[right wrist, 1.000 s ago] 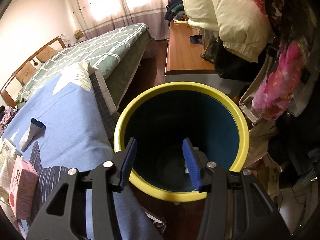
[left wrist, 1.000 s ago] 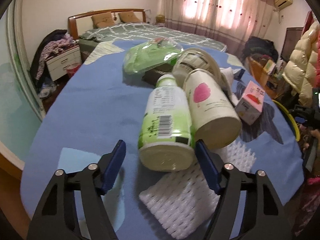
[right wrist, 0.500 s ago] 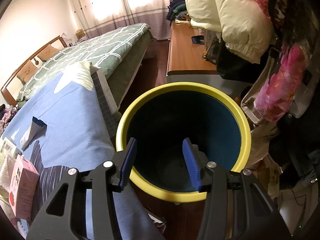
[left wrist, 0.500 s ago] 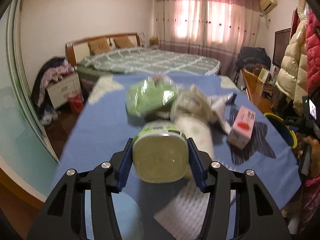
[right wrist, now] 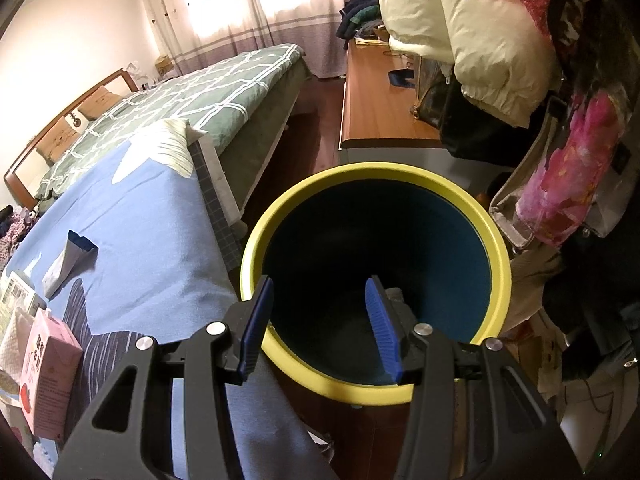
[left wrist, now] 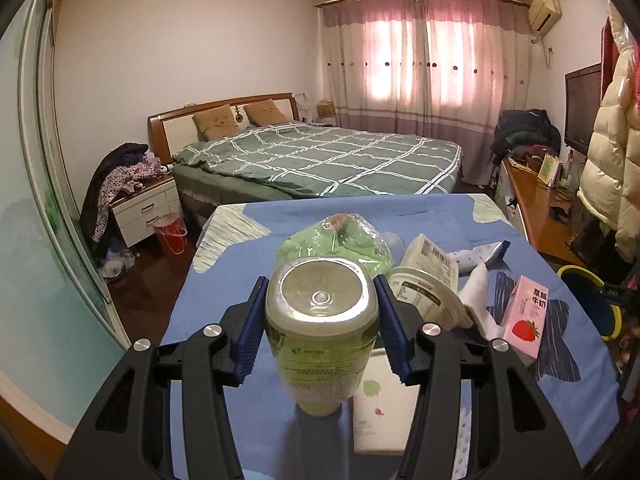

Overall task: Collect trash
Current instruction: 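Grasp the green-labelled bottle with the left tool and lift it, then carry the green bottle over the yellow bin and open the left tool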

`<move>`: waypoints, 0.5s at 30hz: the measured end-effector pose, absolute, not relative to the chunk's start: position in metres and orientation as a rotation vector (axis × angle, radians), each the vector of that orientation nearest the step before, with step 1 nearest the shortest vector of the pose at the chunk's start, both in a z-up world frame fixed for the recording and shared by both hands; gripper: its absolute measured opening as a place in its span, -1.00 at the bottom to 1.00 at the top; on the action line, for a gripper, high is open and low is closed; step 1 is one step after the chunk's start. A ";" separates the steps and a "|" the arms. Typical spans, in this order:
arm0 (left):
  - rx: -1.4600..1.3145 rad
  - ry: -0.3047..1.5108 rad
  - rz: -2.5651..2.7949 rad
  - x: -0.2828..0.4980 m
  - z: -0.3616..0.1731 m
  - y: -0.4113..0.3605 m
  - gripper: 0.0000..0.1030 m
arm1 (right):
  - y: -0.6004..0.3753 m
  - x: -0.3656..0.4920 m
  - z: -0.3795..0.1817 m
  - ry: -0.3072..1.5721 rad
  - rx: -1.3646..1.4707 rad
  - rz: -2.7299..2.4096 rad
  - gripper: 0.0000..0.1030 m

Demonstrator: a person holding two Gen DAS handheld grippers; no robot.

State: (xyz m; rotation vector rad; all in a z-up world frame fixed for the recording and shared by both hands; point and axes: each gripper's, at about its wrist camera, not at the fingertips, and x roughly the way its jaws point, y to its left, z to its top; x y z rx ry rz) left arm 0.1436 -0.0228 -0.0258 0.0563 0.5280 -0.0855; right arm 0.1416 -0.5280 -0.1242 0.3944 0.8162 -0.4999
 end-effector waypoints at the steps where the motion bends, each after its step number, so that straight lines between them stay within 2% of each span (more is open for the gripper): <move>1: 0.060 0.532 -0.088 0.145 -0.025 -0.024 0.00 | -0.528 0.141 -0.125 0.816 0.392 -0.499 -0.10; 15: 0.158 0.431 -0.138 0.132 0.041 -0.059 0.00 | -0.527 0.138 -0.123 0.791 0.398 -0.484 -0.10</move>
